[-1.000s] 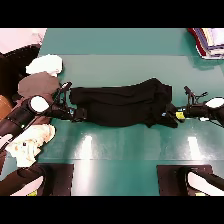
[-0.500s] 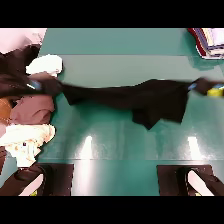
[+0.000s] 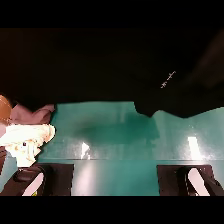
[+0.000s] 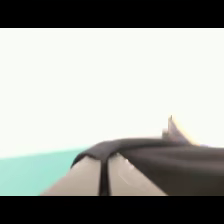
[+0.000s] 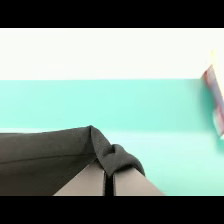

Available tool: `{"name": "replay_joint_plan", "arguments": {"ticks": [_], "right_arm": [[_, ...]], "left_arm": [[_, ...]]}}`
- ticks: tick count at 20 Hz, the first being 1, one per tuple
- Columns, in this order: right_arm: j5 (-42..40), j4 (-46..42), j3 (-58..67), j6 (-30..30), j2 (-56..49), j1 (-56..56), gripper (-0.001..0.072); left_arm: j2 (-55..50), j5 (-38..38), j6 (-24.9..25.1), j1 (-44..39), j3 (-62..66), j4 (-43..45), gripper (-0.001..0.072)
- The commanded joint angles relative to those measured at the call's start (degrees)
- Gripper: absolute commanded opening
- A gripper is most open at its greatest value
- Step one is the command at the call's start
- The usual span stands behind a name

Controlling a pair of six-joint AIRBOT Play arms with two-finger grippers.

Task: Fold the shirts.

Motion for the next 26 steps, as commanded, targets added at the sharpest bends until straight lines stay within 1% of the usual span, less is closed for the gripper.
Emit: {"name": "replay_joint_plan", "arguments": {"ticks": [1, 3, 5, 7, 8, 9, 11, 13, 15, 17, 18, 19, 20, 22, 24, 26], "right_arm": [[6.8, -0.3, 16.0, 3.8, -5.3, -2.4, 0.0016], [9.2, -0.2, 20.8, 5.6, -8.9, -2.4, 0.0016], [11.6, 0.0, 20.5, 7.9, -11.7, -2.3, 0.0016], [13.2, -0.2, 13.1, 8.7, -13.1, -0.1, 0.0016], [13.6, -0.4, 7.5, 8.8, -13.9, 2.1, 0.0015], [13.9, -3.1, 2.0, 9.3, -15.2, 5.0, 0.0015], [15.4, -12.3, -6.5, 9.7, -19.9, 12.1, 0.0015], [15.7, -18.0, -12.2, 9.7, -26.4, 17.6, 0.0016], [12.5, -18.4, -14.5, 9.2, -33.7, 20.9, 0.0016], [7.5, -18.1, -13.7, 8.5, -40.7, 22.2, 0.0016], [5.4, -18.0, -12.2, 8.3, -43.8, 22.3, 0.0016], [2.9, -18.0, -9.6, 6.9, -47.1, 22.3, 0.0015], [0.9, -18.0, -6.8, 6.6, -49.7, 22.3, 0.0016], [-1.8, -18.0, -0.7, 5.5, -53.9, 22.3, 0.0016], [-2.6, -18.0, 4.4, 3.7, -56.7, 22.3, 0.0016], [-1.7, -18.2, 6.9, 2.1, -57.4, 22.3, 0.0016]], "left_arm": [[0.1, -0.3, -1.5, 0.2, 7.6, 2.9, 0.0022], [-1.9, -5.3, -3.3, 0.2, 7.6, 6.0, 0.0022], [-5.3, -10.3, -3.9, 0.2, 4.5, 7.1, 0.0023], [-8.6, -12.2, -3.9, 0.2, -3.6, 6.7, 0.0024], [-10.7, -12.5, -4.0, 0.2, -8.1, 6.4, 0.0024], [-13.4, -12.5, -4.0, 0.2, -13.0, 4.8, 0.0024], [-19.3, -12.1, -3.8, 0.2, -21.8, 3.7, 0.0025], [-26.1, -9.8, -3.8, 0.2, -28.6, 3.8, 0.0026], [-33.6, -5.4, -2.8, 0.2, -31.6, 3.7, 0.0026], [-40.4, 0.5, -2.3, 0.2, -31.6, 3.4, 0.0026], [-43.1, 4.5, -1.7, 0.2, -31.5, 2.9, 0.0025], [-45.3, 8.2, -0.8, 0.2, -31.1, 2.3, 0.0025], [-47.4, 11.6, -0.8, 0.2, -30.4, 2.1, 0.0025], [-50.3, 16.5, -0.8, 0.2, -28.8, 2.1, 0.0024], [-51.7, 18.3, -0.5, 0.2, -27.5, 2.1, 0.0025], [-51.6, 16.9, 2.0, 0.2, -26.5, 2.1, 0.0025]]}}
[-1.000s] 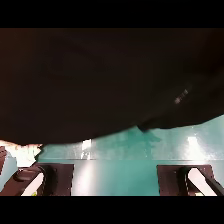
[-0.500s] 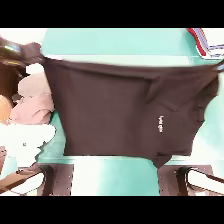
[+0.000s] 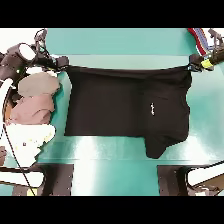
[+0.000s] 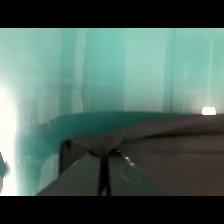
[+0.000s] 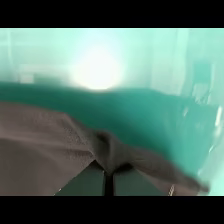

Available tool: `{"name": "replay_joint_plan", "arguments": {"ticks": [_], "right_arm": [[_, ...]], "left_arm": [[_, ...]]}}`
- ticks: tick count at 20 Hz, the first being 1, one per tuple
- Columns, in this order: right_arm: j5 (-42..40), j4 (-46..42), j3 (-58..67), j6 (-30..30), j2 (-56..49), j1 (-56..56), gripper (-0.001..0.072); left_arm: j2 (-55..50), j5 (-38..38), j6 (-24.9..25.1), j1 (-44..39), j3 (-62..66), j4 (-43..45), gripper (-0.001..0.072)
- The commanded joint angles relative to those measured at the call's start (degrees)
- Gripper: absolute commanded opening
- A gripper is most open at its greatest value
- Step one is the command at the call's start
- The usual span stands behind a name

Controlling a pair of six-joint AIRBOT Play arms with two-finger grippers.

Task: Fold the shirts.

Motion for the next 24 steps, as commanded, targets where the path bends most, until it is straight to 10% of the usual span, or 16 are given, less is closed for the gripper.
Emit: {"name": "replay_joint_plan", "arguments": {"ticks": [1, 5, 13, 14, 15, 16, 24], "right_arm": [[-1.0, -0.6, 4.3, -3.7, -2.6, 0.3, 0.0016], [-1.1, -6.3, -9.0, -3.8, 3.2, 0.3, 0.0016], [-10.9, -3.8, -33.6, -3.7, 10.2, 0.3, 0.0018], [-10.4, -3.0, -33.8, -3.3, 10.2, 0.2, 0.0057], [-10.1, -1.9, -33.8, -3.3, 10.4, 0.2, 0.0314], [-9.6, -0.7, -33.8, -3.3, 11.2, 0.0, 0.0415], [-1.2, 4.0, -44.9, -5.6, 30.7, -9.8, 0.0461]], "left_arm": [[-1.9, 0.2, 4.2, 0.1, 2.2, 0.2, 0.0025], [-1.6, -10.4, 7.1, 0.0, -0.2, 0.9, 0.0025], [-1.6, -6.6, 8.4, 0.0, -13.8, -2.1, 0.0029], [-1.6, -7.1, 8.3, 0.0, -13.7, -2.3, 0.0239], [-1.5, -8.0, 7.5, 0.1, -13.7, -2.6, 0.0505], [-1.0, -10.2, 6.9, 0.1, -13.4, -2.4, 0.0516], [16.2, -21.0, 6.1, 0.0, -32.7, 4.1, 0.0517]]}}
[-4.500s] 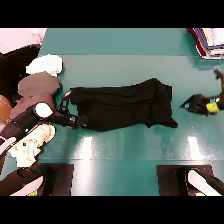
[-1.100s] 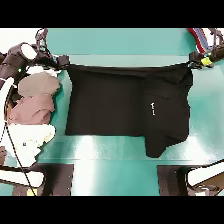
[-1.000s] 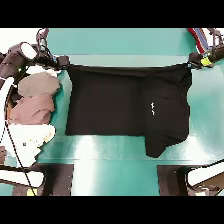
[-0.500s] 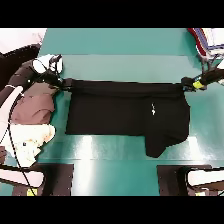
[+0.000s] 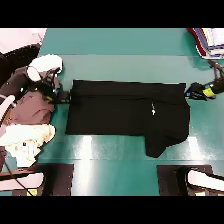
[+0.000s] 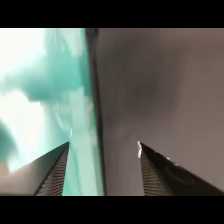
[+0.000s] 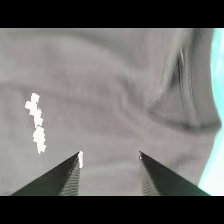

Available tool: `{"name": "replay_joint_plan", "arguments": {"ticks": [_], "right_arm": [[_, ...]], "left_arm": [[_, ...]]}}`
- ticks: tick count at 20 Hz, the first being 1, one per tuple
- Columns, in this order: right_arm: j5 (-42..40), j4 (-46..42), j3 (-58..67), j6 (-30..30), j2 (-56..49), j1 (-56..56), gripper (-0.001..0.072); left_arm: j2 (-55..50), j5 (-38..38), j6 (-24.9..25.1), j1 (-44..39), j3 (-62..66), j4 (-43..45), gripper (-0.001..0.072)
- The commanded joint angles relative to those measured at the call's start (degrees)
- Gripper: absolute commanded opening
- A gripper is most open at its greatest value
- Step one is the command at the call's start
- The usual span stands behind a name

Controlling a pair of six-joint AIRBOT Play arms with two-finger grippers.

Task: Fold the shirts.

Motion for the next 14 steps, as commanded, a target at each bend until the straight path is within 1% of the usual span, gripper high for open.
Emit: {"name": "replay_joint_plan", "arguments": {"ticks": [1, 3, 4, 6, 8, 9, 11, 12, 13, 14], "right_arm": [[3.1, 5.9, -6.3, -1.6, 8.2, -5.0, 0.0504], [3.4, 10.6, -9.1, -3.3, 11.1, -7.1, 0.0505], [3.0, 11.5, -10.1, -3.4, 12.1, -7.6, 0.0505], [3.6, 11.5, -10.3, -3.6, 12.9, -7.7, 0.0505], [3.5, 11.7, -10.2, -3.6, 13.4, -7.6, 0.0505], [3.6, 11.6, -10.1, -3.6, 13.4, -7.7, 0.0505], [4.2, 11.5, -10.1, -3.6, 13.4, -7.7, 0.0505], [4.8, 10.8, -10.1, -3.6, 13.4, -7.7, 0.0505], [5.6, 9.0, -10.1, -3.3, 13.4, -7.7, 0.0505], [6.8, 5.9, -10.1, -1.9, 13.4, -7.7, 0.0504]], "left_arm": [[7.7, -2.6, -1.2, 0.0, -12.5, -0.3, 0.0518], [9.7, -2.3, -1.3, 0.0, -18.3, -3.3, 0.0517], [9.7, -2.3, -1.2, 0.0, -20.0, -4.6, 0.0517], [9.6, -2.0, -1.2, 0.0, -22.5, -7.5, 0.0516], [9.6, -1.9, -1.2, 0.0, -23.5, -8.3, 0.0515], [9.6, -1.9, -1.2, 0.0, -23.6, -8.8, 0.0503], [9.6, -2.0, -0.6, 0.0, -23.6, -11.3, 0.0274], [9.6, -2.0, 0.9, 0.0, -23.6, -12.8, 0.0137], [9.6, -1.7, 1.8, 0.0, -23.6, -13.6, 0.0026], [9.6, -1.6, 1.8, 0.0, -23.3, -13.7, 0.0024]]}}
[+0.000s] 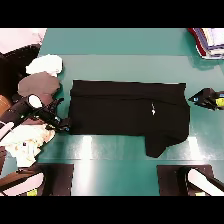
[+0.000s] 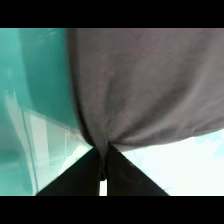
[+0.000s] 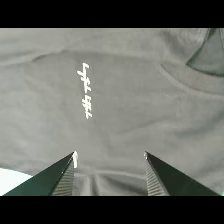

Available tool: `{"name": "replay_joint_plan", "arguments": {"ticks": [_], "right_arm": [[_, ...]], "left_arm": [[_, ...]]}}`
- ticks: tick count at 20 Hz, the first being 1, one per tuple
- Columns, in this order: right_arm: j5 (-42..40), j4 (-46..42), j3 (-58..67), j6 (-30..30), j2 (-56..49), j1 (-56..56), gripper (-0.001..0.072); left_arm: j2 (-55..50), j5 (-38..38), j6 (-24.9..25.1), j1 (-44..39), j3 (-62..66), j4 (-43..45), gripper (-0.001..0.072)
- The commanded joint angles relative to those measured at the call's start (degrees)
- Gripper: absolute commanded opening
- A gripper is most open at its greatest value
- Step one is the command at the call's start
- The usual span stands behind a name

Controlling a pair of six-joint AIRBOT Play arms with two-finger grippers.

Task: Fold the shirts.

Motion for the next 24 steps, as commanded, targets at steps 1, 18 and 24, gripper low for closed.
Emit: {"name": "replay_joint_plan", "arguments": {"ticks": [1, 18, 24], "right_arm": [[4.2, -7.8, -0.2, 2.7, 0.2, -0.1, 0.0504], [-6.6, -9.3, -28.2, 2.6, 6.4, 4.6, 0.0169], [6.1, -12.7, -25.6, 2.0, 15.9, 5.6, 0.0018]], "left_arm": [[0.6, 0.5, 1.6, 0.1, 0.4, -3.0, 0.0024], [10.1, 3.4, 1.6, 0.1, 0.8, -2.6, 0.0024], [19.3, -6.6, -0.7, 0.1, 0.8, 1.5, 0.0023]]}}
